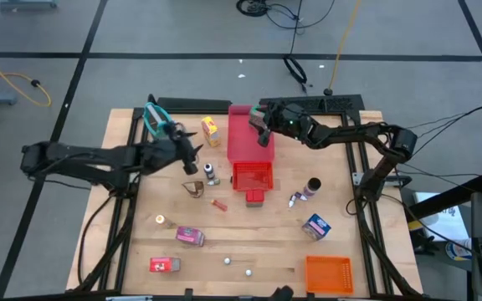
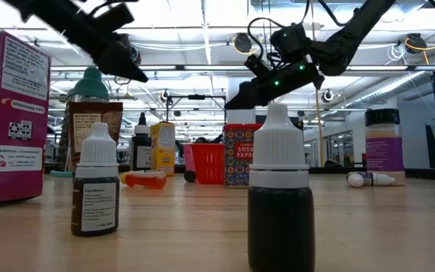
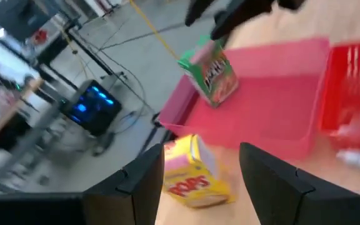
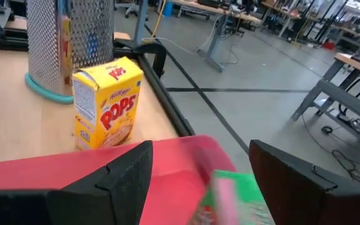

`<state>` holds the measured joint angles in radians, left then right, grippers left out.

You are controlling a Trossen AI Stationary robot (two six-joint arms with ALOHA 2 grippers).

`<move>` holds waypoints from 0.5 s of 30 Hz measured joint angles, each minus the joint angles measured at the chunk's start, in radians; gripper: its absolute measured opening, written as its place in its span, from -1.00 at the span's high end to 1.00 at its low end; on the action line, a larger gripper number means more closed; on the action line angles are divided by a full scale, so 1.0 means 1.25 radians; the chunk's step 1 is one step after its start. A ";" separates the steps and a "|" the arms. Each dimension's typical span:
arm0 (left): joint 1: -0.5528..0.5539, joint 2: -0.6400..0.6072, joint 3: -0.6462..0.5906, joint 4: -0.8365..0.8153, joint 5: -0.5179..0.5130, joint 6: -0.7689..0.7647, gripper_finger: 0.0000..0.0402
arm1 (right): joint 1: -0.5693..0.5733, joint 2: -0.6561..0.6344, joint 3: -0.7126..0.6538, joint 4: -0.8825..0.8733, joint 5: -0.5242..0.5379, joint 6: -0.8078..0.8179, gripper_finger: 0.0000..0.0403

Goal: Pick & Place Kitchen Items
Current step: Put the yellow cereal box into the pink bin

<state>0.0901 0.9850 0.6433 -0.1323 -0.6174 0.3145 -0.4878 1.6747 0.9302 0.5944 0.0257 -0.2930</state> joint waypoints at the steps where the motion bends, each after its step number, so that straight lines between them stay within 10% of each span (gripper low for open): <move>1: 0.007 0.021 0.030 -0.032 0.000 0.027 -0.04 | 0.002 -0.002 0.000 -0.011 0.000 -0.001 -0.28; 15: 0.156 0.300 0.398 -0.456 0.097 0.298 -0.04 | 0.036 -0.090 -0.001 -0.112 0.000 -0.009 -0.28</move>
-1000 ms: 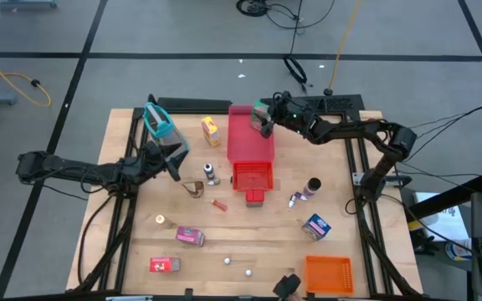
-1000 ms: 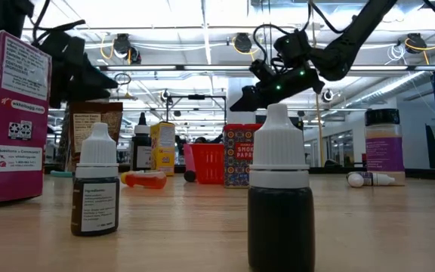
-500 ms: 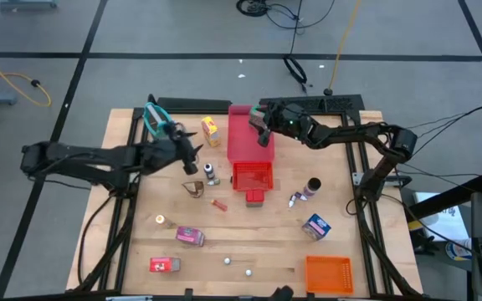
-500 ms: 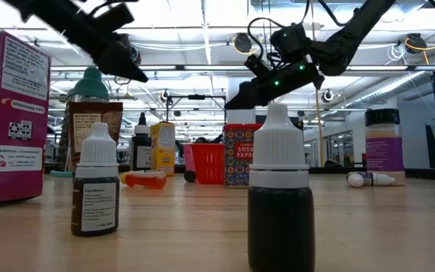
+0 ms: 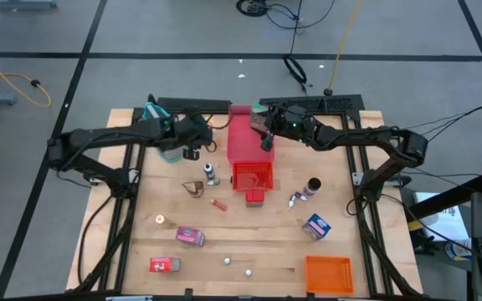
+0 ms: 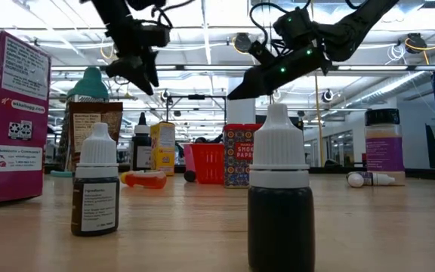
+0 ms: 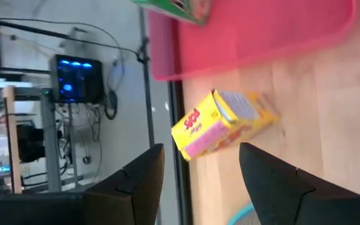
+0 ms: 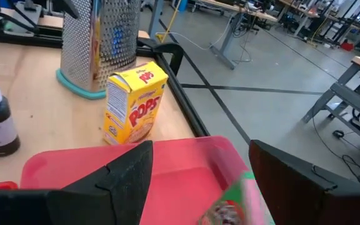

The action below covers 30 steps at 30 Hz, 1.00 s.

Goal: Pick & Place Kitchen Items
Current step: Put the yellow cereal box into the pink bin

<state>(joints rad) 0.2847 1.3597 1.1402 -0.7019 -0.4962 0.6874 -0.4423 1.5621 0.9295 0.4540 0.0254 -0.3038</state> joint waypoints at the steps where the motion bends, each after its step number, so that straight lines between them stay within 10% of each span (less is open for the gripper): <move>1: 0.005 0.017 0.022 -0.023 0.002 0.014 -0.04 | 0.001 -0.004 0.000 -0.003 0.000 0.000 -0.28; 30: 0.133 0.217 0.129 -0.077 0.086 0.408 -0.04 | 0.002 -0.015 0.000 -0.038 0.000 -0.040 -0.28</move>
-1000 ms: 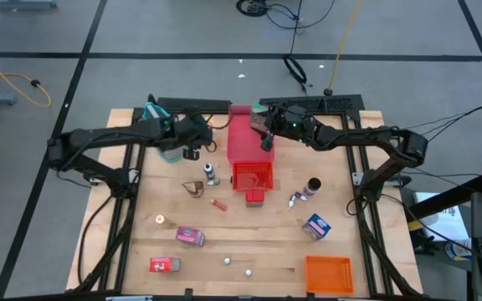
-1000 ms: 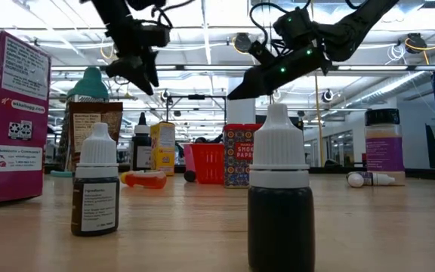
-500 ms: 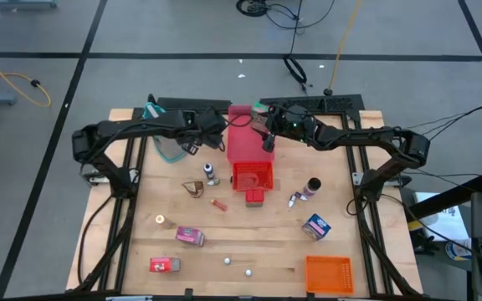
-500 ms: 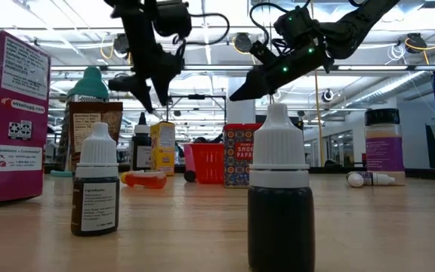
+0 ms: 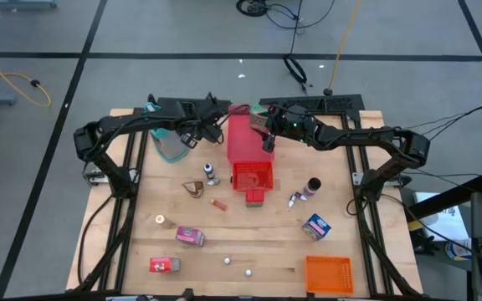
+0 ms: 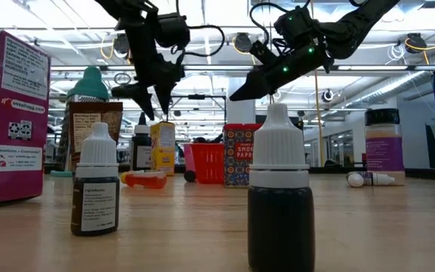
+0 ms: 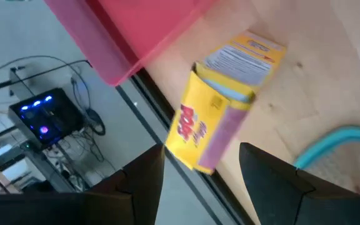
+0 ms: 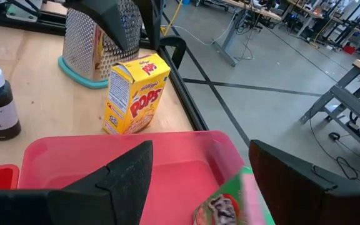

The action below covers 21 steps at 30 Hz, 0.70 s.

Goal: Pick & Place Kitchen Items
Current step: Put the yellow cereal box into the pink bin

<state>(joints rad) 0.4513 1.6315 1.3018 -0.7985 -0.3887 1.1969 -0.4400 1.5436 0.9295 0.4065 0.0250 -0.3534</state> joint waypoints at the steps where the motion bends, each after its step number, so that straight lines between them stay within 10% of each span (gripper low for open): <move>1: 0.000 0.005 0.000 -0.002 0.001 0.005 -0.04 | 0.000 0.000 0.000 0.000 0.000 0.000 -0.28; 21: 0.030 0.051 -0.001 0.034 0.067 0.012 -0.04 | 0.000 0.000 0.000 0.004 -0.002 -0.001 -0.28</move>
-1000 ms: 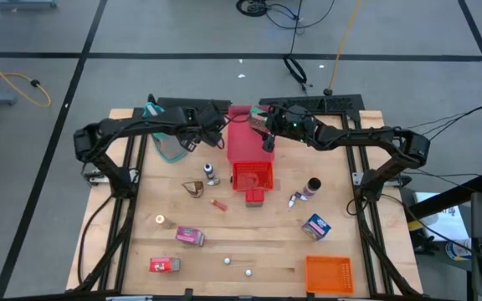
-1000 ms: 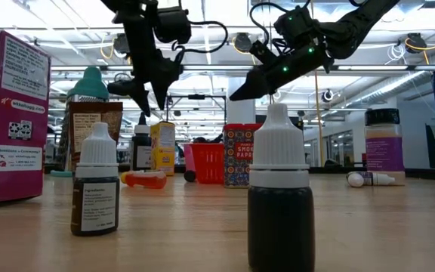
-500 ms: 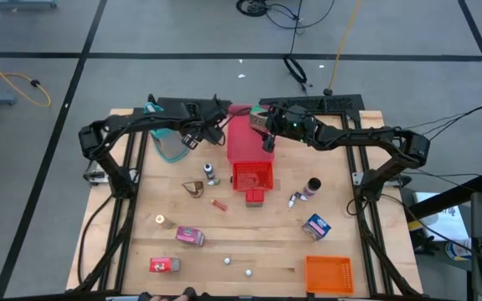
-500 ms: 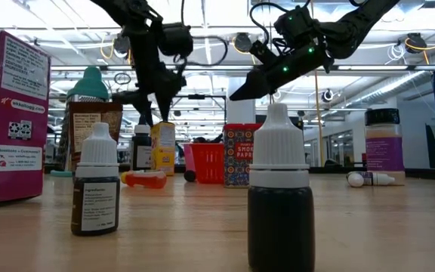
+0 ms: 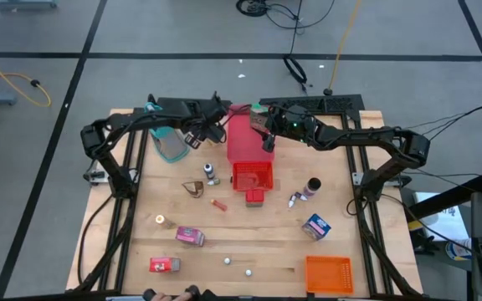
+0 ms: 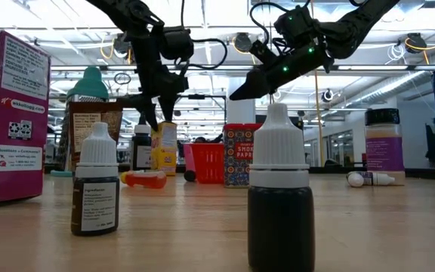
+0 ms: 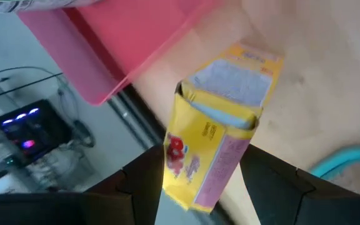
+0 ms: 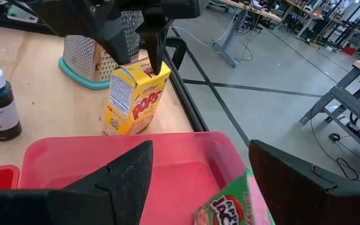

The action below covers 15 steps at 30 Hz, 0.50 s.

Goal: Pick & Place Kitchen Items
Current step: Put the yellow cereal box into the pink bin

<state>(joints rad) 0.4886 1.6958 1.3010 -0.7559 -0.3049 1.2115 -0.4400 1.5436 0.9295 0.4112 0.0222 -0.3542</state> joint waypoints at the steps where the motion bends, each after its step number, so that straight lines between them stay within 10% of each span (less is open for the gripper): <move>1: 0.003 0.000 0.000 -0.001 0.019 -0.011 -0.04 | 0.000 0.000 0.000 0.000 0.000 0.000 -0.28; 15: 0.008 0.034 0.002 0.000 0.029 -0.050 0.04 | 0.003 0.000 0.000 0.001 0.000 0.010 -0.28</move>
<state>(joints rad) 0.4981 1.7379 1.3037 -0.7556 -0.2688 1.1496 -0.4366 1.5436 0.9295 0.4123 0.0219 -0.3416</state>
